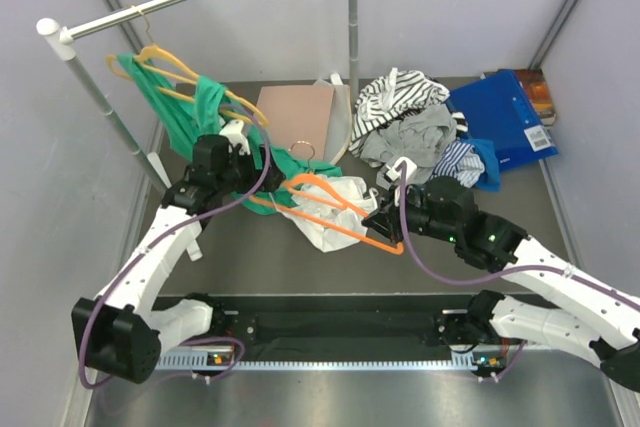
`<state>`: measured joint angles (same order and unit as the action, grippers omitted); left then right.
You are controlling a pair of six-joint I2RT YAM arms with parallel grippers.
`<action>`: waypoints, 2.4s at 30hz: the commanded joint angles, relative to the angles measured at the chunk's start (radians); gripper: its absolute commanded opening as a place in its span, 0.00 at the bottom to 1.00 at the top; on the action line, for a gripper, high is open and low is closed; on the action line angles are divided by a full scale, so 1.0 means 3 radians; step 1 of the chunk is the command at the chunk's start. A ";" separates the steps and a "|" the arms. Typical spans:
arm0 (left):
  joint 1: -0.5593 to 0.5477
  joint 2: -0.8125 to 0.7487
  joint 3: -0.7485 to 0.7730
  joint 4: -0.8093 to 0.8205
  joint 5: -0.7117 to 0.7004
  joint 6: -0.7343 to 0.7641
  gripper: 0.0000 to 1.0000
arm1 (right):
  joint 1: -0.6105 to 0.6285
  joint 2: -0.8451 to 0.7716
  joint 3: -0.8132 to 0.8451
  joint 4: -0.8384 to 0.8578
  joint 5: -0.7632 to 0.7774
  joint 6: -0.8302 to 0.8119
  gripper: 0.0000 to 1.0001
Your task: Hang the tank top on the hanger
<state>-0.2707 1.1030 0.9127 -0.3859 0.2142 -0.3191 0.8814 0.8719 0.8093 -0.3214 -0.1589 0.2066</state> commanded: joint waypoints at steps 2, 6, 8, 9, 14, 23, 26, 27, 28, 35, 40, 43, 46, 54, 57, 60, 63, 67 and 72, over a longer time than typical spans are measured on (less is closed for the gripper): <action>-0.0013 -0.0337 0.0133 -0.0038 0.0058 0.0138 0.91 | 0.0063 -0.0089 0.0023 0.0289 0.0064 0.0038 0.00; -0.0023 -0.0562 0.0143 -0.0079 0.0256 0.0286 0.89 | 0.0058 -0.0099 0.0012 0.0314 0.0069 0.0048 0.00; -0.0039 -0.0639 0.0103 -0.0033 0.0415 0.0322 0.88 | 0.0058 -0.0099 -0.0003 0.0360 0.0064 0.0068 0.00; -0.0064 -0.0710 0.0072 0.0109 0.0578 0.0312 0.86 | 0.0058 -0.0094 -0.0013 0.0381 0.0064 0.0078 0.00; -0.0329 -0.0808 -0.0158 0.0692 0.0744 0.0077 0.86 | 0.0063 -0.0033 -0.0034 0.0498 0.0034 0.0114 0.00; -0.1005 -0.0476 -0.0056 0.0949 -0.0231 0.0133 0.89 | 0.0099 0.0034 -0.0064 0.0565 -0.0002 0.0155 0.00; -0.1005 -0.0415 -0.0056 0.0959 -0.0503 0.0102 0.90 | 0.0104 0.0003 -0.0069 0.0560 -0.0002 0.0165 0.00; -0.1005 -0.0420 -0.0097 0.0989 -0.0550 0.0072 0.90 | 0.0104 -0.0002 -0.0080 0.0560 -0.0007 0.0165 0.00; -0.1010 -0.0415 -0.0112 0.1030 -0.0591 0.0041 0.90 | 0.0104 -0.0002 -0.0075 0.0560 -0.0012 0.0170 0.00; -0.1010 -0.0440 -0.0209 0.1393 -0.0540 -0.0168 0.88 | 0.0115 0.0090 -0.0105 0.0575 -0.0028 0.0160 0.00; -0.1010 -0.0430 -0.0215 0.1552 -0.0479 -0.0255 0.83 | 0.0120 0.0162 -0.0110 0.0626 -0.0048 0.0160 0.00; -0.1015 -0.0496 -0.0199 0.1562 -0.0474 -0.0235 0.76 | 0.0120 0.0187 -0.0126 0.0616 -0.0013 0.0160 0.00; -0.1010 -0.0522 -0.0174 0.1506 -0.0448 -0.0184 0.75 | 0.0115 0.0198 -0.0126 0.0621 -0.0007 0.0165 0.00; -0.1010 -0.0272 -0.0209 0.1491 -0.0361 -0.0250 0.75 | 0.0120 0.0182 -0.0039 0.0621 -0.0007 0.0171 0.00; -0.1010 -0.0220 -0.0245 0.1552 -0.0371 -0.0261 0.74 | 0.0120 0.0157 -0.0034 0.0657 -0.0048 0.0191 0.00; -0.1010 -0.0164 -0.0276 0.1618 -0.0382 -0.0266 0.70 | 0.0120 0.0152 -0.0049 0.0693 -0.0099 0.0216 0.00; -0.1015 -0.0123 -0.0281 0.1639 -0.0387 -0.0266 0.61 | 0.0120 0.0141 -0.0059 0.0693 -0.0094 0.0237 0.00; -0.1031 -0.0118 -0.0322 0.1649 -0.0397 -0.0250 0.33 | 0.0120 0.0106 -0.0105 0.0718 -0.0074 0.0273 0.00; -0.1041 -0.0118 -0.0444 0.1710 -0.0479 -0.0220 0.00 | 0.0120 0.0162 -0.0131 0.0729 -0.0069 0.0303 0.03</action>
<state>-0.5842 1.0679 0.8116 0.0593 0.0956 -0.3939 0.9016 0.9352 0.7620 -0.1837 -0.1680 0.2817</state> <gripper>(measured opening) 0.051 0.026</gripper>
